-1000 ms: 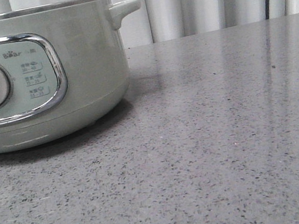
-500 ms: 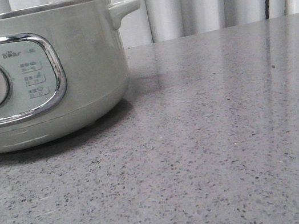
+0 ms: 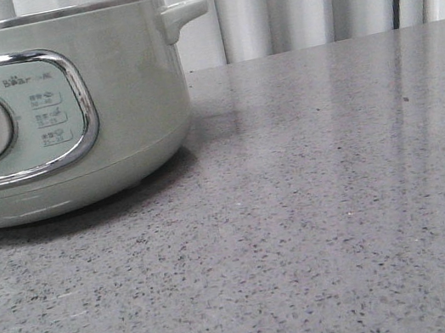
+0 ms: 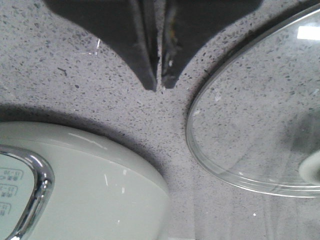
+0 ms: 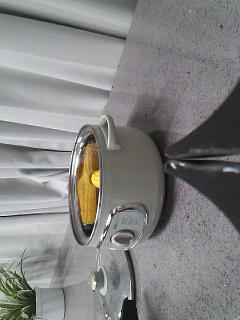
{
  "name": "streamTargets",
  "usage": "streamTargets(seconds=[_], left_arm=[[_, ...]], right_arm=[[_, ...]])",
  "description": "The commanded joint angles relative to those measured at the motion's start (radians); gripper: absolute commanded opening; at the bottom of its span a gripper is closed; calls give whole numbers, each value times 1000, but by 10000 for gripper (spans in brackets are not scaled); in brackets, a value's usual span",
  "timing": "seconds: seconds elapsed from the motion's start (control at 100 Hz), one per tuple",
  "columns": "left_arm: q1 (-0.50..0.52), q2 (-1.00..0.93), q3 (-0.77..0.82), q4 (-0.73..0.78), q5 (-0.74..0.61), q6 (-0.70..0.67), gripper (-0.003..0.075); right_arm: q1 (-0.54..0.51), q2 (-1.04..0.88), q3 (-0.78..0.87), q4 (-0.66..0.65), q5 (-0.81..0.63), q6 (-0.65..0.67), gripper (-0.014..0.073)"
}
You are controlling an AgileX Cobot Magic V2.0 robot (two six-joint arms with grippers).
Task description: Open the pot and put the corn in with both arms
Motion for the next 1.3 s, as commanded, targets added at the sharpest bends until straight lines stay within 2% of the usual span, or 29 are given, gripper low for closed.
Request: streamTargets(seconds=[0.0,0.19,0.32,0.58,0.65,0.74,0.86,1.29], left_arm=[[-5,-28,28,1,-31,-12,-20],[-5,-28,28,1,-31,-12,-20],[-5,-28,28,1,-31,-12,-20],[-5,-28,28,1,-31,-12,-20],[-5,-28,28,1,-31,-12,-20],[-5,-28,28,1,-32,-12,-20],[-5,-28,28,1,-34,-12,-20],[-5,-28,28,-2,-34,-12,-20]], right_arm=[[-5,11,-24,-1,-75,-6,-43],[-22,11,3,-34,-58,-6,-43],[-154,11,88,-66,-65,-6,-43],[-451,11,403,-66,-414,-6,-43],[-505,0,386,-67,-260,-6,-43],[-553,-38,398,-67,-196,-6,-43],[-586,-116,398,-67,-28,-6,-43],[-588,-113,396,-68,-28,-6,-43]])
